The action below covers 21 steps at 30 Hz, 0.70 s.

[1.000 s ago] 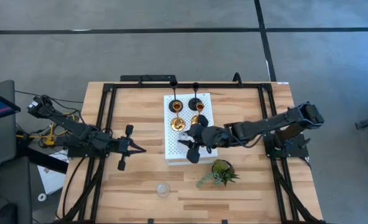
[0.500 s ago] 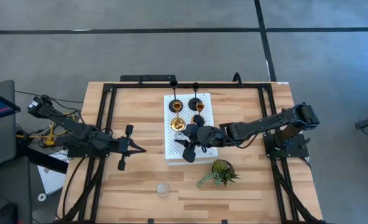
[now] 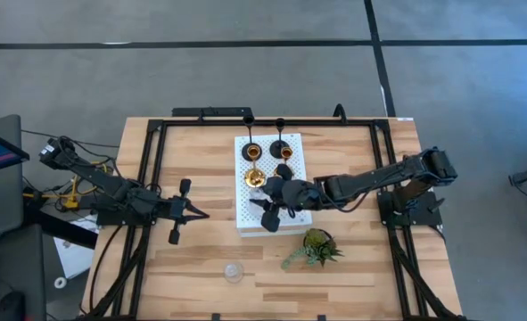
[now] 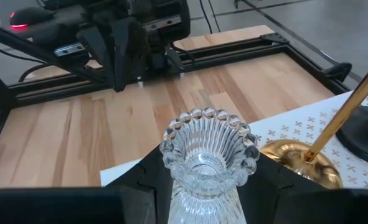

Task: Pick & Place candle stick holders
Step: Put the top glass candle holder on the shelf

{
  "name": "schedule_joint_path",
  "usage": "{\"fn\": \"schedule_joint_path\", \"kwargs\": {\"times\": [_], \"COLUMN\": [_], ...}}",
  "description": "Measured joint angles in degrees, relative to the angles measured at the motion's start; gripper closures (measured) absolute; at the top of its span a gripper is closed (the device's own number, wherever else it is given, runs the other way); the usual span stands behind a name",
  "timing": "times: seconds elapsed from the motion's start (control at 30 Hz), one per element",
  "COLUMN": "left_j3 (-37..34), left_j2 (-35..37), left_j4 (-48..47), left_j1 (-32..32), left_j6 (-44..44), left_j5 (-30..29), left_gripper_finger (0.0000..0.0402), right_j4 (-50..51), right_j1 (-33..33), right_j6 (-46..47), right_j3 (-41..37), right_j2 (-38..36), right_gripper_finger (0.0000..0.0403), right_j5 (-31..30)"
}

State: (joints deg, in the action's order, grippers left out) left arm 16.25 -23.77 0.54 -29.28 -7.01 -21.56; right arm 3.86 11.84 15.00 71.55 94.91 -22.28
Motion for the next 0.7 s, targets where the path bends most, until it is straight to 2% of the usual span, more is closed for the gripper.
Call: {"fn": "schedule_joint_path", "kwargs": {"times": [0.7], "left_j3": [0.0], "left_j2": [0.0], "left_j4": [0.0], "left_j1": [0.0], "left_j6": [0.0], "left_j5": [0.0], "left_gripper_finger": [0.0392], "right_j4": [-0.1], "right_j1": [-0.2], "right_j6": [3.1], "right_j3": [-0.4], "right_j2": [0.0], "right_gripper_finger": [0.0277], "right_j5": [-0.2]}}
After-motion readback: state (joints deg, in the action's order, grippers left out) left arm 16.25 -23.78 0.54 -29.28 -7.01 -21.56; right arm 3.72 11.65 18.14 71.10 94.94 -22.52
